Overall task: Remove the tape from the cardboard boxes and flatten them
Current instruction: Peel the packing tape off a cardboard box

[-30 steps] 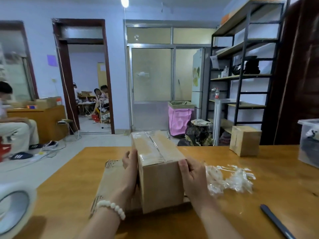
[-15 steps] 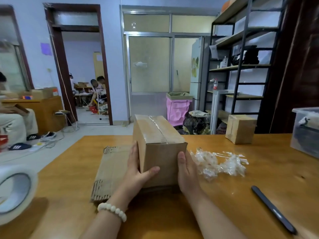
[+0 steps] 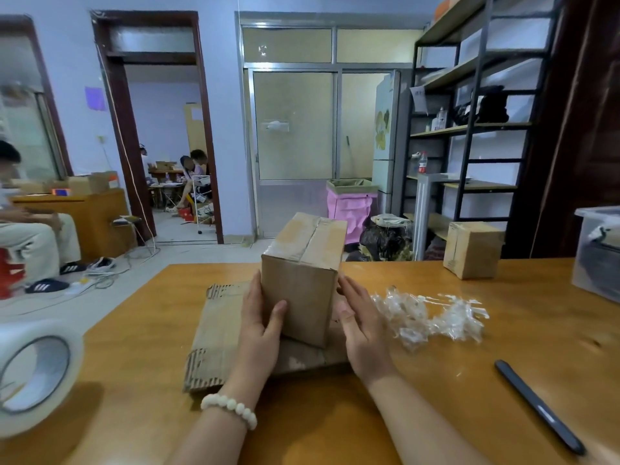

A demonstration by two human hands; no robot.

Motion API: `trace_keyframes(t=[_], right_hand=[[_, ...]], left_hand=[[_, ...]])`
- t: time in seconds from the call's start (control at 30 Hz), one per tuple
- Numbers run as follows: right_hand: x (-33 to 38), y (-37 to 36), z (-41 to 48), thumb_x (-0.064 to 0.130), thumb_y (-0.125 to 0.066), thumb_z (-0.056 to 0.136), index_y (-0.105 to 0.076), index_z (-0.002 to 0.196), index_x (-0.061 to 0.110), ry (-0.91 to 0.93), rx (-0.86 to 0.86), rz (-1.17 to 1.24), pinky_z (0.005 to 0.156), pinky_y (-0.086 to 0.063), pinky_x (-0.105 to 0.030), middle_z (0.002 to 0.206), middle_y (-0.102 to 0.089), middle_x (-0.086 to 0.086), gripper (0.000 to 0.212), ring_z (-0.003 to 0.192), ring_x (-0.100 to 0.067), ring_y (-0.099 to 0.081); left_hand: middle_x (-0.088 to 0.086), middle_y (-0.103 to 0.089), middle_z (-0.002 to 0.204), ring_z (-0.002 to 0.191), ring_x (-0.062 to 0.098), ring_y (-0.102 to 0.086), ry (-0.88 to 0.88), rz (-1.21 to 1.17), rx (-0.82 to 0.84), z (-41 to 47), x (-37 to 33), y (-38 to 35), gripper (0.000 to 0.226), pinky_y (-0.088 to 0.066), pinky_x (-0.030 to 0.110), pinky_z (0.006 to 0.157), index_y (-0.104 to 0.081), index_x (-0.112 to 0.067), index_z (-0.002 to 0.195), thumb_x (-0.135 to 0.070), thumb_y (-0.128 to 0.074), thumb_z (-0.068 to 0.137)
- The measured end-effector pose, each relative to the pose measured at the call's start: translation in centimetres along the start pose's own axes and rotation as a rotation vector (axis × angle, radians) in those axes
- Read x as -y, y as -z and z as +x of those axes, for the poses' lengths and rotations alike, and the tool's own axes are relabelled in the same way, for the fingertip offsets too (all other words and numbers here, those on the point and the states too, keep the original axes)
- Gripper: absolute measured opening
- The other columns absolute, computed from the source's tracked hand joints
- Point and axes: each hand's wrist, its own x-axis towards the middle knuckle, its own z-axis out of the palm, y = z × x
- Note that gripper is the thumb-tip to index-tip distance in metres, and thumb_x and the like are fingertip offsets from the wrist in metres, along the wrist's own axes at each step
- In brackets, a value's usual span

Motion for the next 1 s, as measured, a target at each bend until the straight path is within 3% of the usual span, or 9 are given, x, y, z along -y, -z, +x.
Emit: trace_keyframes(t=[0.07,0.13,0.2,0.27,0.37,0.57,0.67,0.77,1.0], right_hand=[[-0.1,-0.1,-0.1,0.048,-0.039,0.091,-0.040,0.134,0.043,0.021,0.014,-0.018,0.113,-0.033,-0.034,0.143,-0.040,0.020,0.044,0.135,0.001,-0.032],[0.0,0.0,-0.1,0.048,-0.039,0.089,-0.041,0.132,0.042,0.061,0.013,-0.037,0.110,-0.031,-0.018,0.140,-0.041,0.022,0.044,0.132,0.005,-0.033],[0.0,0.2,-0.1,0.035,-0.044,0.089,-0.043,0.130,0.038,0.099,0.005,-0.048,0.100,-0.031,-0.006,0.135,-0.042,0.023,0.041,0.126,0.011,-0.035],[-0.2,0.1,-0.1,0.024,-0.049,0.086,-0.047,0.128,0.036,0.120,0.004,-0.031,0.094,-0.037,-0.006,0.129,-0.044,0.025,0.044,0.121,0.011,-0.040],[-0.5,-0.1,0.2,0.028,-0.055,0.084,-0.048,0.123,0.042,0.118,-0.016,-0.001,0.085,-0.048,-0.012,0.122,-0.048,0.023,0.042,0.116,0.005,-0.046],[-0.4,-0.3,0.3,0.044,-0.061,0.083,-0.051,0.119,0.041,0.188,-0.081,-0.029,0.076,-0.049,-0.008,0.115,-0.051,0.015,0.037,0.111,0.009,-0.046],[-0.7,-0.2,0.4,0.069,-0.052,0.080,-0.050,0.118,0.047,0.195,-0.103,-0.071,0.082,-0.054,-0.028,0.117,-0.047,0.030,0.044,0.111,-0.005,-0.052],[-0.6,-0.2,0.6,0.075,-0.047,0.078,-0.048,0.114,0.048,0.194,-0.127,-0.075,0.081,-0.055,-0.038,0.118,-0.046,0.029,0.044,0.110,-0.011,-0.054],[-0.5,-0.1,0.7,0.070,-0.044,0.084,-0.047,0.114,0.045,0.252,-0.173,-0.087,0.081,-0.053,-0.026,0.117,-0.048,0.020,0.040,0.109,-0.002,-0.052]], left_hand=[[-0.023,-0.010,0.146,0.137,0.000,-0.014,0.012,0.048,0.058,-0.3,0.1,-0.2,0.084,-0.020,0.037,0.120,0.004,-0.055,0.135,-0.031,-0.063,0.090],[-0.026,0.000,0.145,0.141,0.004,-0.010,0.018,0.111,0.096,-0.3,0.4,-0.3,0.119,-0.021,0.037,0.118,0.021,-0.063,0.129,-0.055,-0.080,0.067],[-0.027,0.006,0.148,0.145,0.011,-0.007,0.009,0.205,0.082,-0.2,0.8,-0.6,0.136,-0.019,0.043,0.120,0.032,-0.067,0.123,-0.074,-0.079,0.045],[-0.015,0.007,0.156,0.147,0.019,-0.006,0.019,0.271,0.046,-0.3,0.7,-0.9,0.144,-0.017,0.050,0.120,0.039,-0.064,0.118,-0.066,-0.085,0.045],[-0.003,0.006,0.157,0.146,0.025,-0.005,0.027,0.335,0.014,-0.6,0.0,-1.3,0.144,-0.013,0.053,0.119,0.043,-0.053,0.117,-0.053,-0.088,0.055],[-0.010,0.008,0.154,0.146,0.022,-0.003,0.043,0.348,0.036,-0.4,0.3,-1.3,0.148,-0.014,0.050,0.120,0.045,-0.045,0.124,-0.055,-0.087,0.057],[-0.019,0.005,0.148,0.145,0.019,-0.005,-0.004,0.312,0.059,-0.3,0.6,-1.3,0.145,-0.020,0.047,0.120,0.043,-0.050,0.122,-0.054,-0.086,0.057],[-0.020,0.003,0.146,0.144,0.017,-0.006,-0.039,0.312,0.071,-0.5,1.0,-1.2,0.144,-0.020,0.040,0.119,0.042,-0.049,0.125,-0.052,-0.087,0.059],[-0.027,0.007,0.144,0.144,0.015,-0.003,-0.112,0.358,0.090,-0.5,1.5,-1.1,0.145,-0.018,0.042,0.120,0.044,-0.050,0.125,-0.049,-0.086,0.061]])
